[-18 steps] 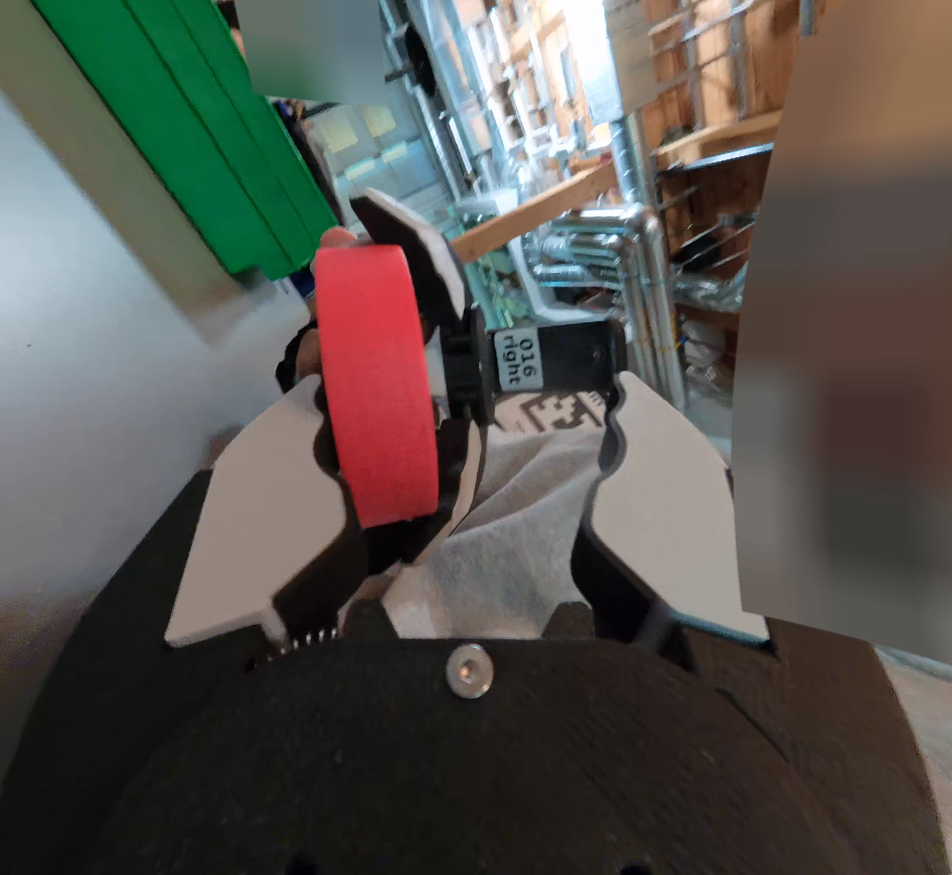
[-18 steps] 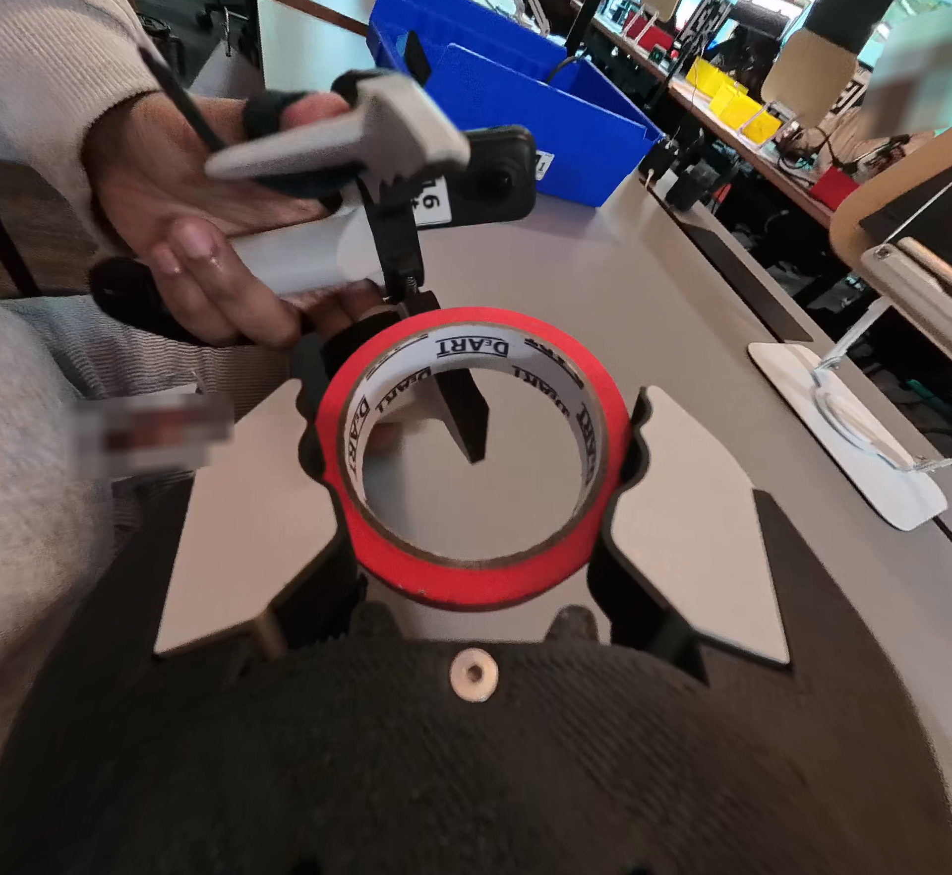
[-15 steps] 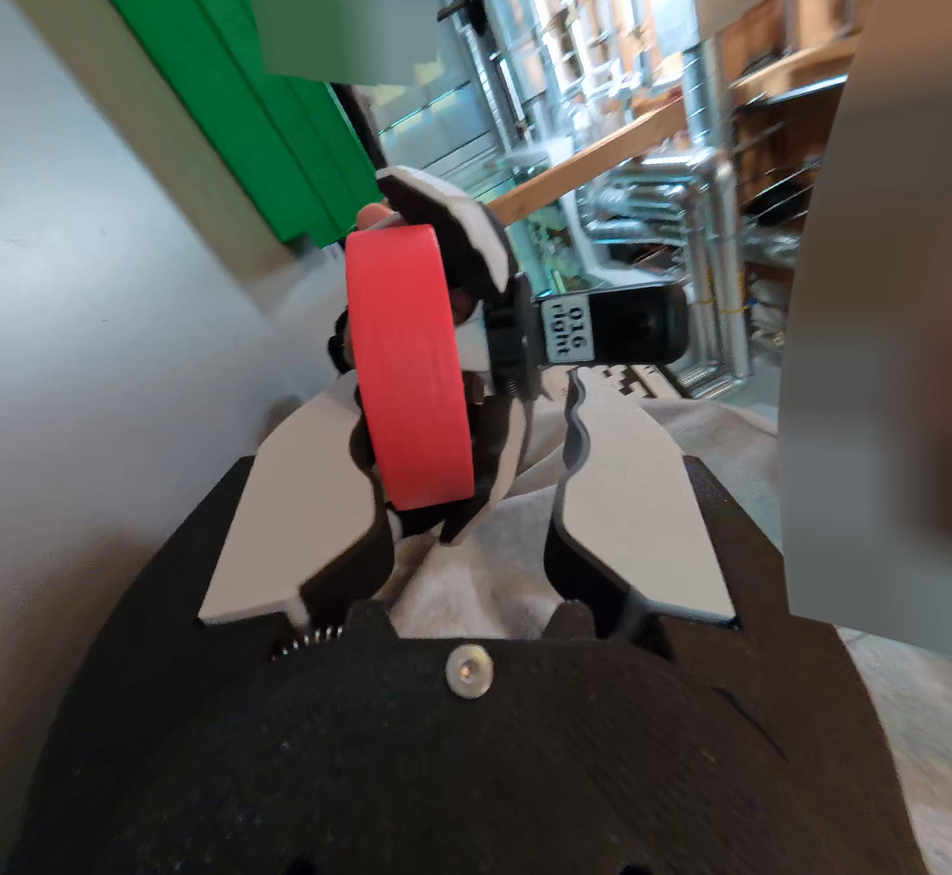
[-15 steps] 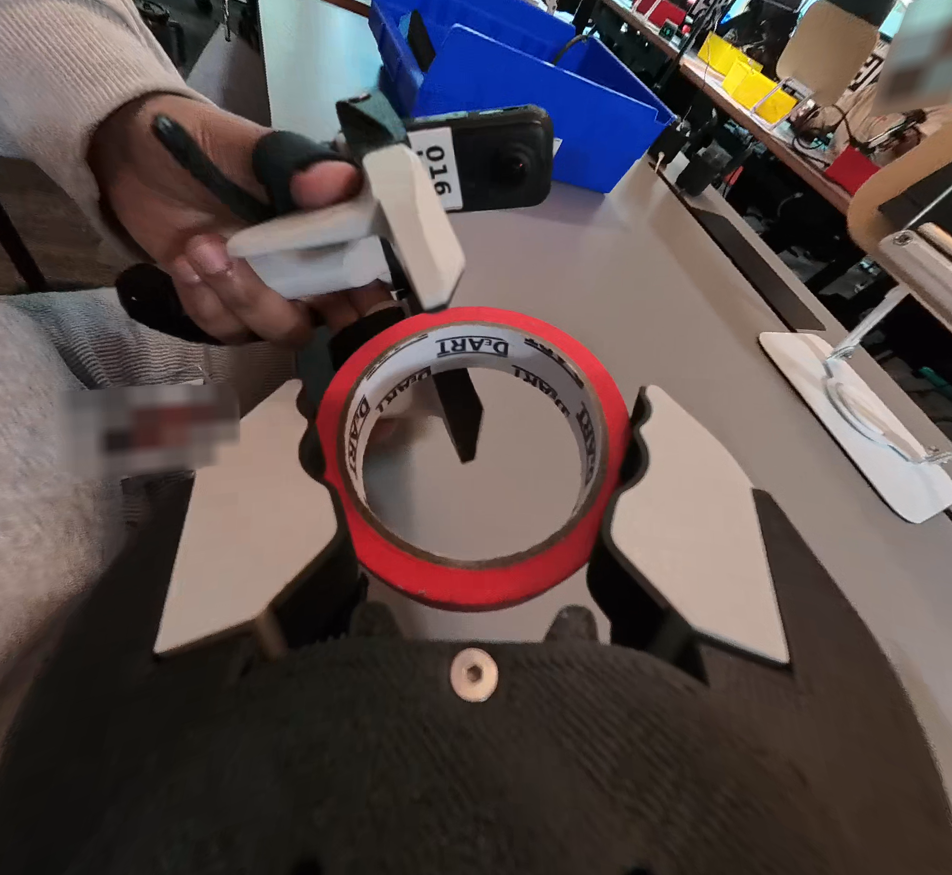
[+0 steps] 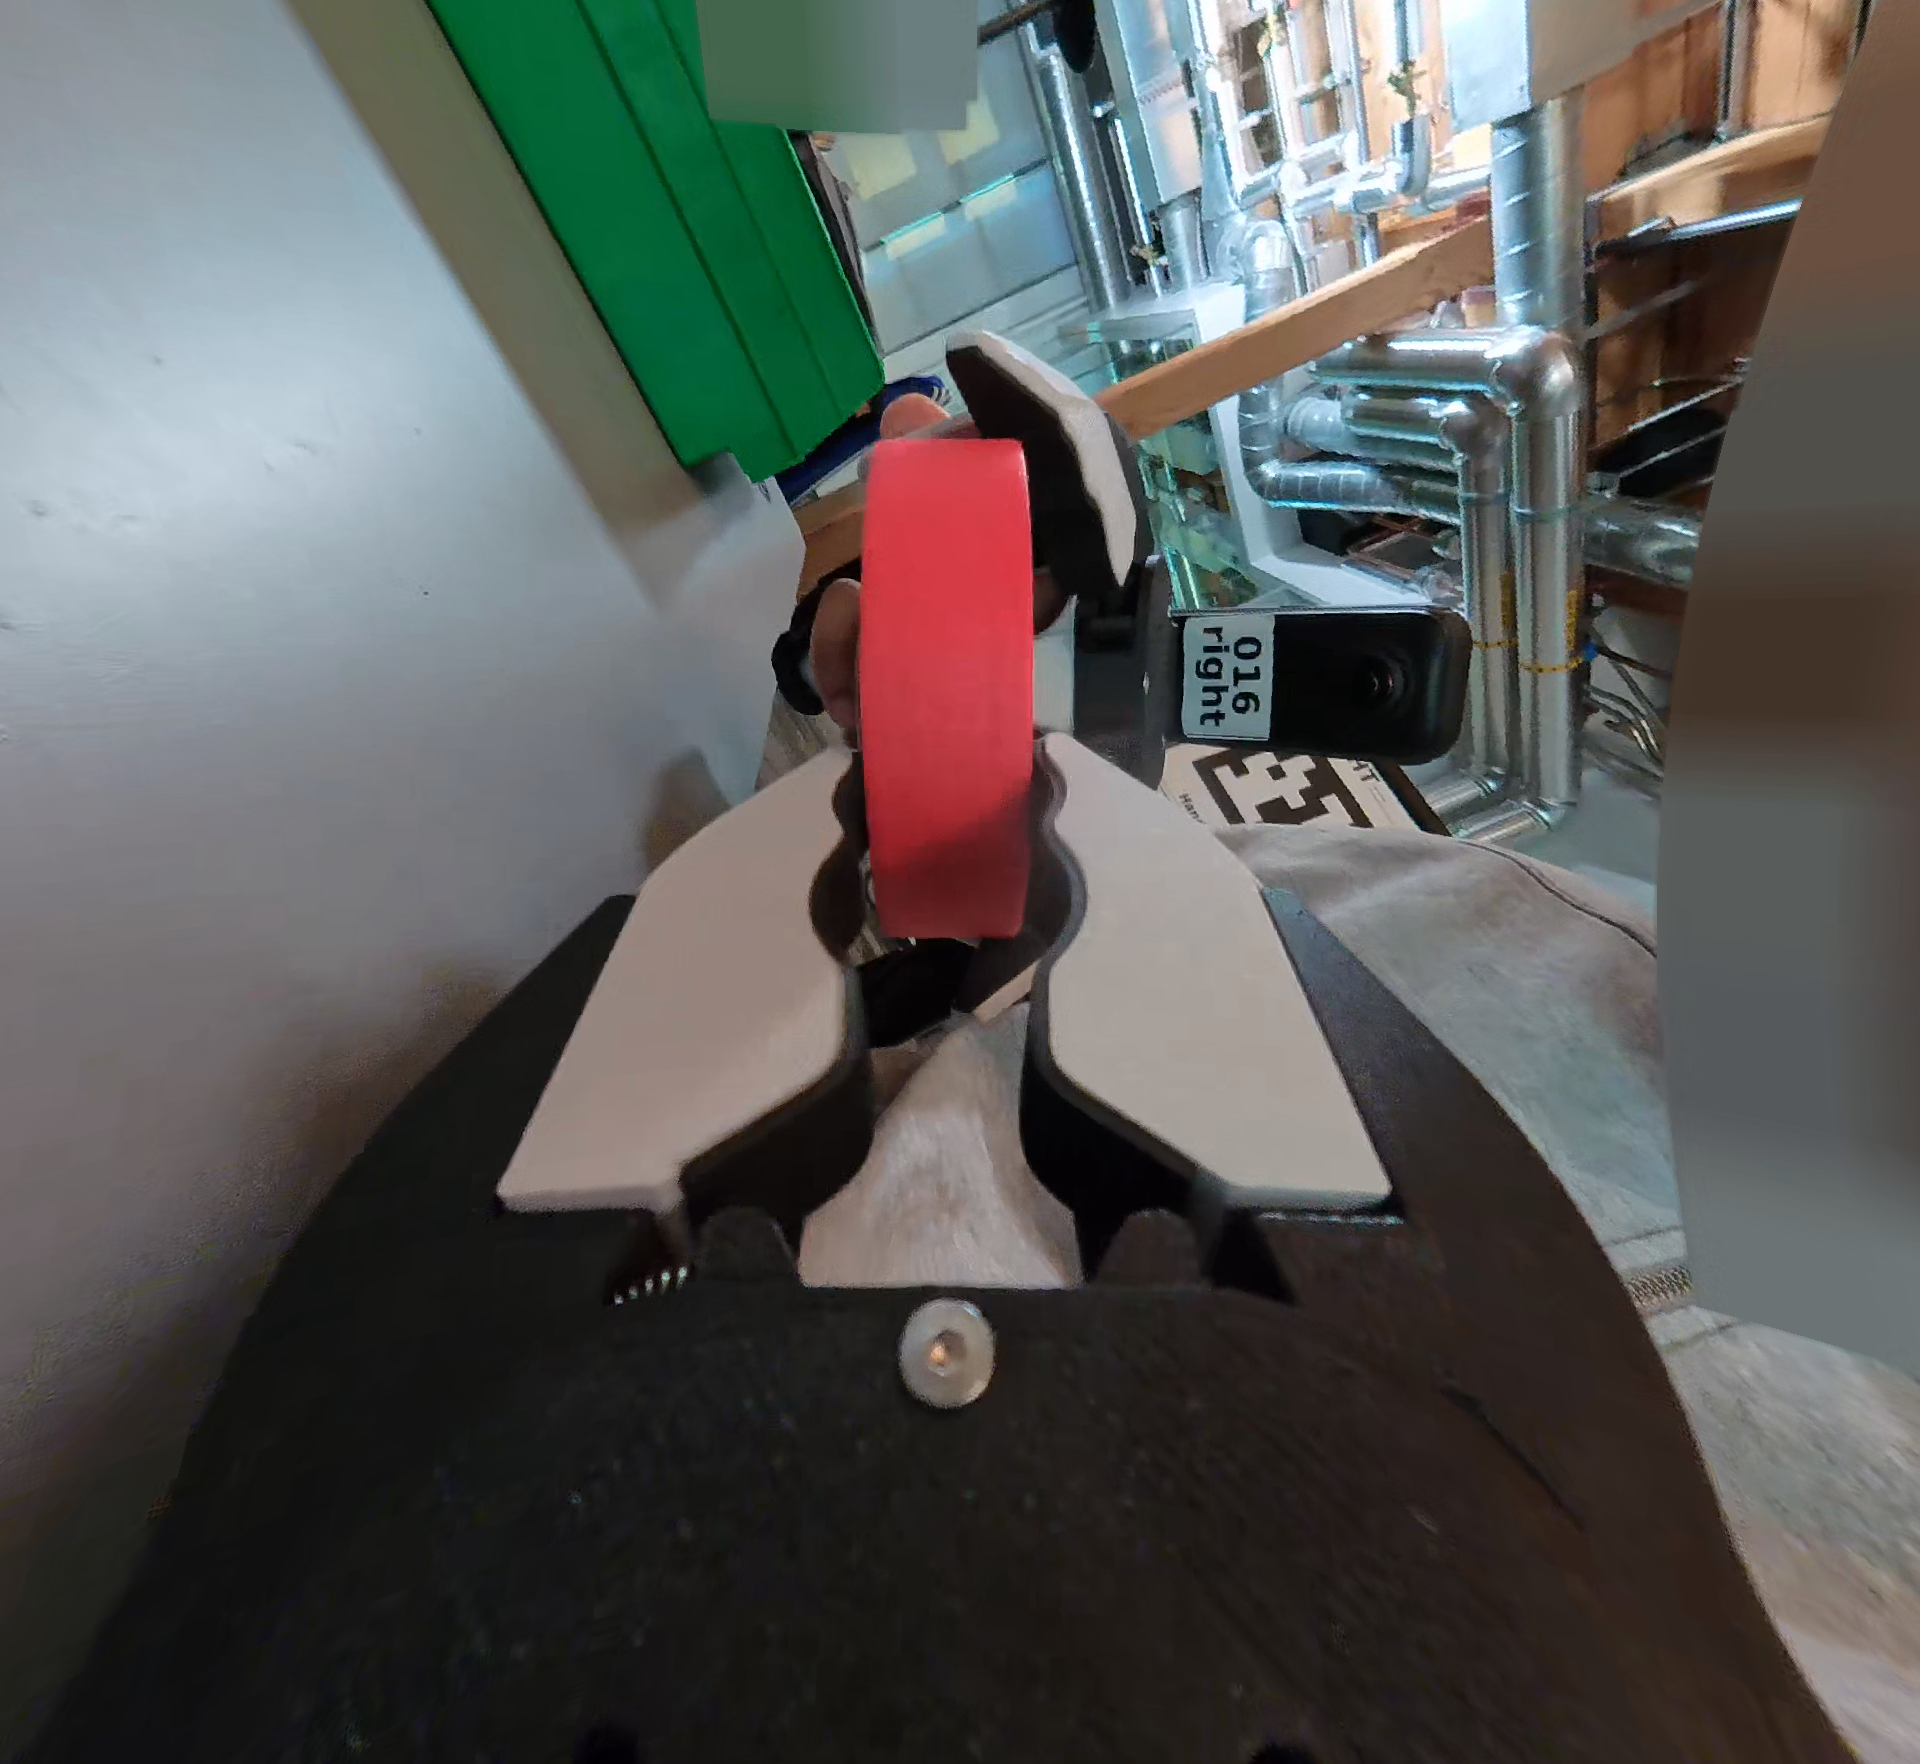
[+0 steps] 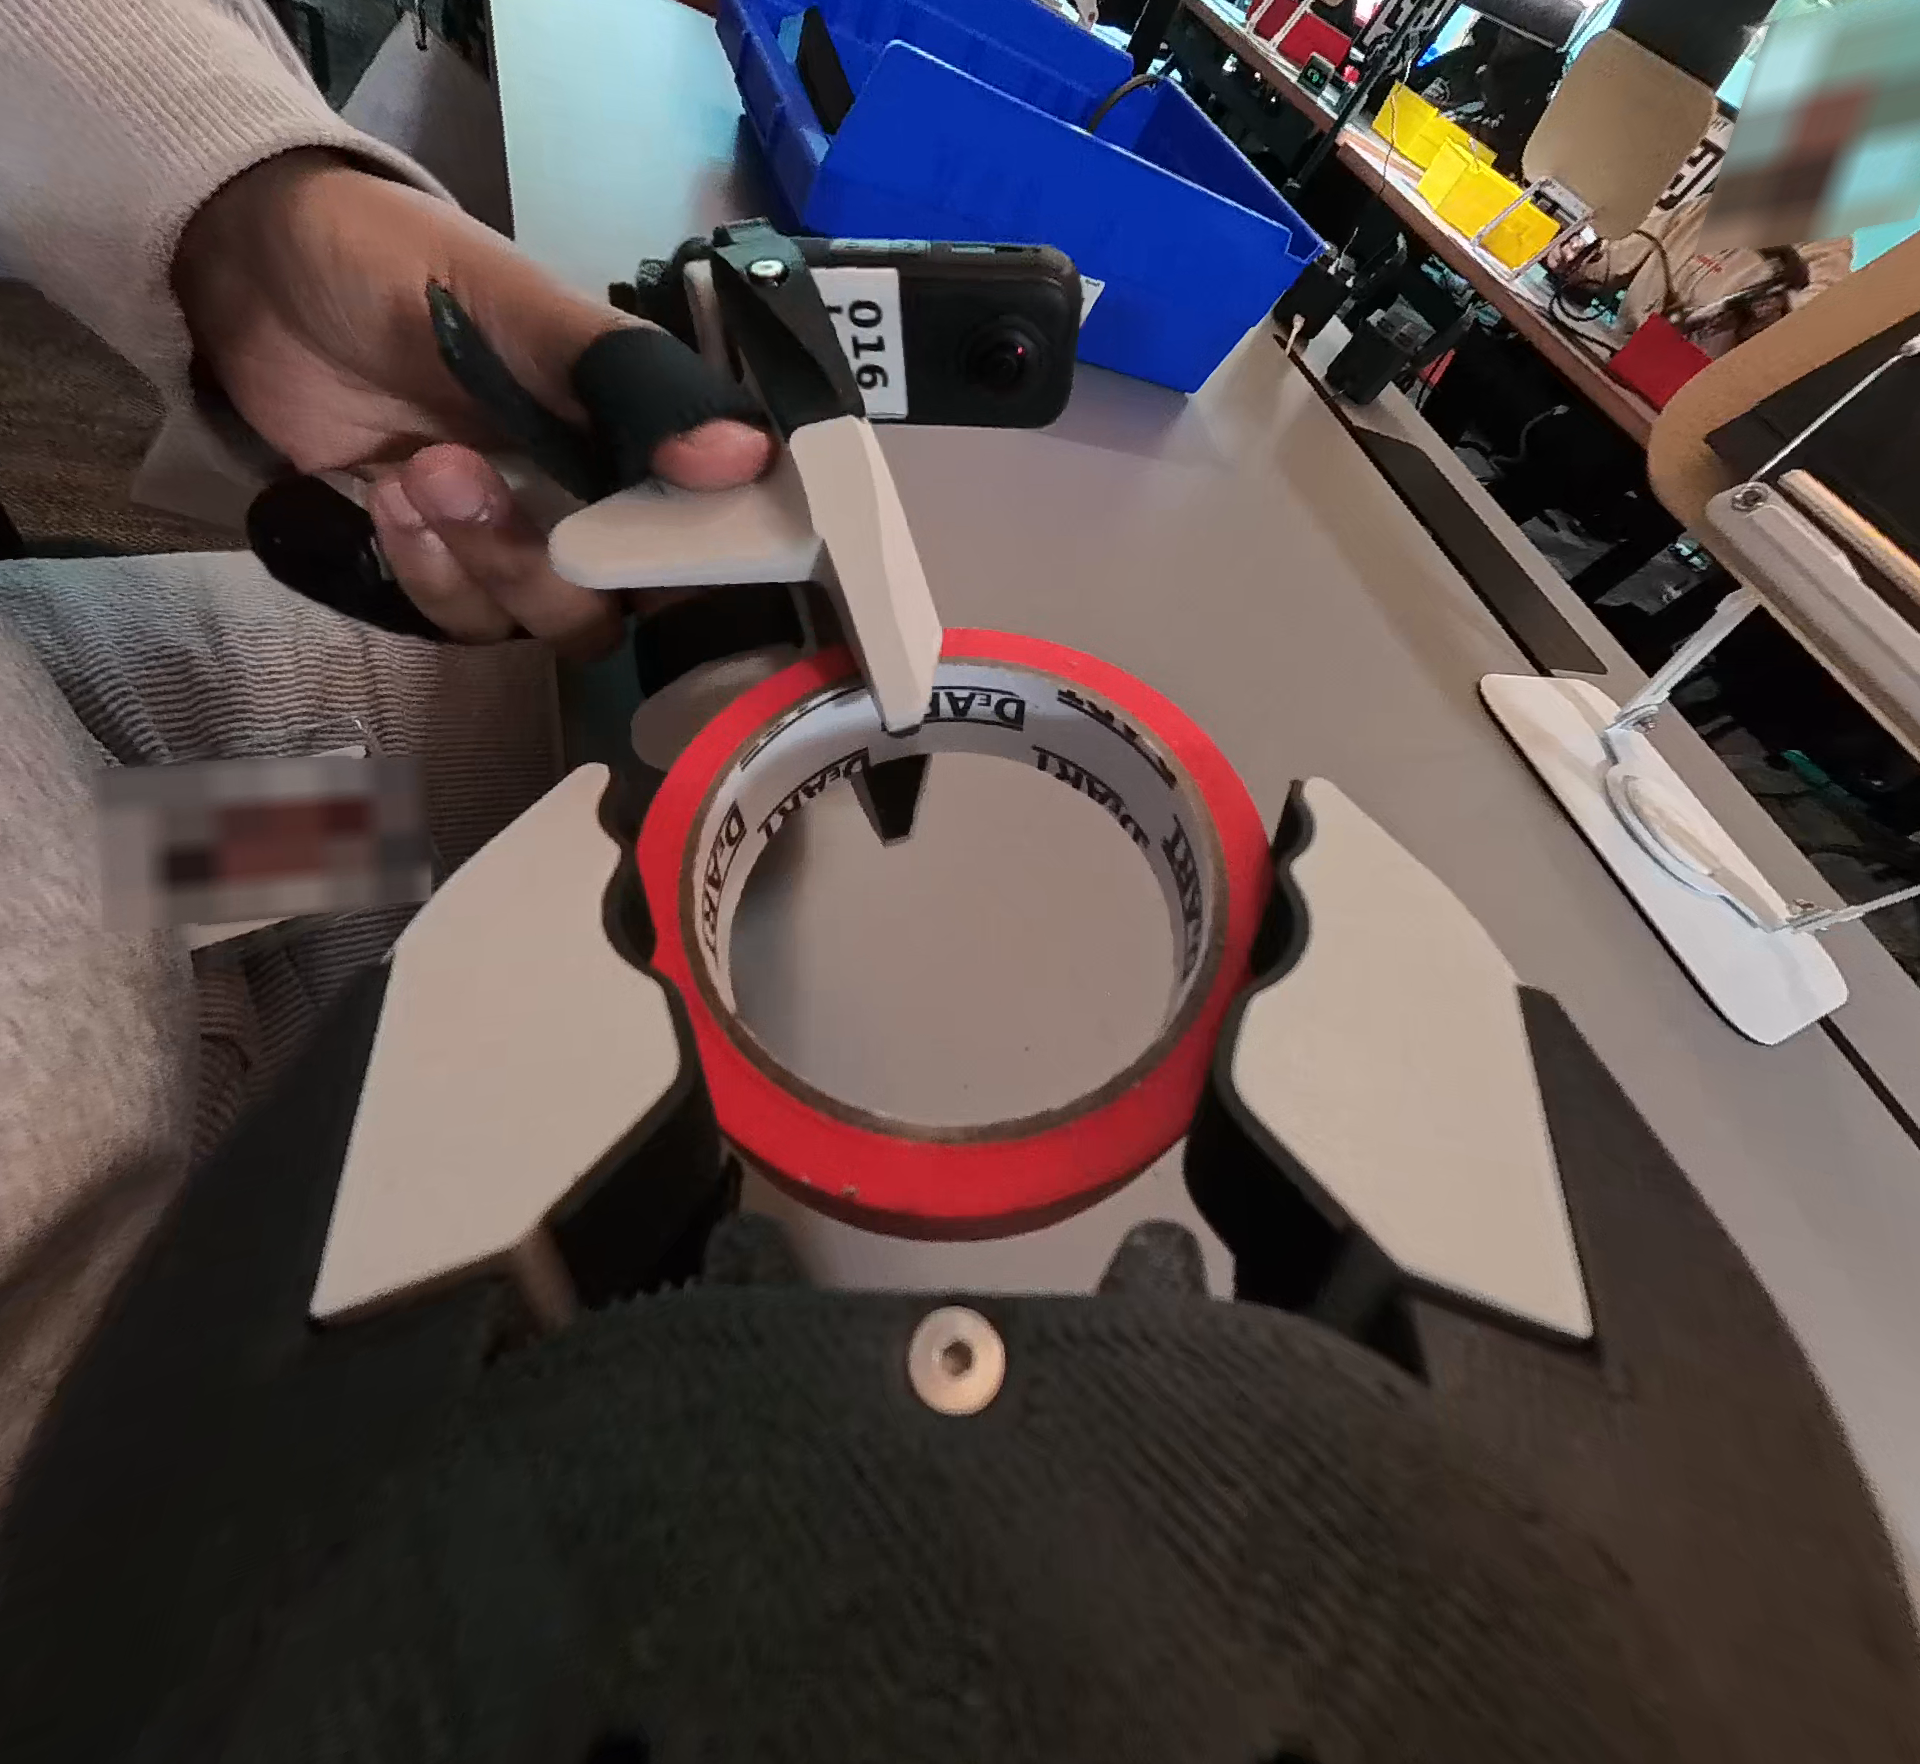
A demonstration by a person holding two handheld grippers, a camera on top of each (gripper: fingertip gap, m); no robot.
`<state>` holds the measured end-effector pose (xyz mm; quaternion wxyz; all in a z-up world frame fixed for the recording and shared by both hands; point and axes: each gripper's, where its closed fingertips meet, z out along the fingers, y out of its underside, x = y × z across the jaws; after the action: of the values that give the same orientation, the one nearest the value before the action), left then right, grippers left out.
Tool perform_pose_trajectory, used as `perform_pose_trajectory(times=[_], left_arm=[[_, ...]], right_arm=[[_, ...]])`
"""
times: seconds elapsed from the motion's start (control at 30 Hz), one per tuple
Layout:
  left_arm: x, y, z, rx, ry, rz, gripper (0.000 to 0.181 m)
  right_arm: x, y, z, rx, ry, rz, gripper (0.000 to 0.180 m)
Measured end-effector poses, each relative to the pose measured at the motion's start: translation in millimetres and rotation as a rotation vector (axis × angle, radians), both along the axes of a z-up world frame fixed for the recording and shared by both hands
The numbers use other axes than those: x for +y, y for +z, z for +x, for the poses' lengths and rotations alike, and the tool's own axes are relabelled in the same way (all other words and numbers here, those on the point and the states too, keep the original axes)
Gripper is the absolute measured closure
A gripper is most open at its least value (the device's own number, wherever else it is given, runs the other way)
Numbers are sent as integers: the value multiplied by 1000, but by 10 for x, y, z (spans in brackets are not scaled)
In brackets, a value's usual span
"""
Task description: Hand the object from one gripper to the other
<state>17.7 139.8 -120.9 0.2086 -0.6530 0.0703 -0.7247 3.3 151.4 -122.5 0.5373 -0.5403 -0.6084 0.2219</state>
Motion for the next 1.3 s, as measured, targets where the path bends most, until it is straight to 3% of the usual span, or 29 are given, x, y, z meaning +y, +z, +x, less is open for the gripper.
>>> perform_pose_trajectory(times=[0.03, 0.4, 0.6, 0.67, 0.83, 1.0, 1.13, 1.3], left_arm=[[-8, 0, 0, 0, -12, -2, 153], [78, 25, -72, -53, 42, -54, 152], [207, 88, -224, -82, 131, -34, 152], [242, 96, -268, -87, 160, -28, 152], [303, 111, -347, -88, 214, -8, 152], [322, 135, -375, -84, 236, 22, 152], [297, 138, -343, -75, 225, 40, 152], [277, 127, -313, -52, 217, 68, 152]], right_arm=[[-2, 1, -1, 3, -1, -4, 64], [29, 61, 4, 93, 7, -95, 62], [163, 245, 102, 289, -6, -331, 64], [239, 329, 171, 386, -14, -448, 71], [362, 438, 349, 579, 19, -809, 112], [330, 243, 298, 529, 33, -1068, 124], [234, 155, 240, 499, 78, -1205, 148], [239, 124, 265, 512, 110, -1310, 151]])
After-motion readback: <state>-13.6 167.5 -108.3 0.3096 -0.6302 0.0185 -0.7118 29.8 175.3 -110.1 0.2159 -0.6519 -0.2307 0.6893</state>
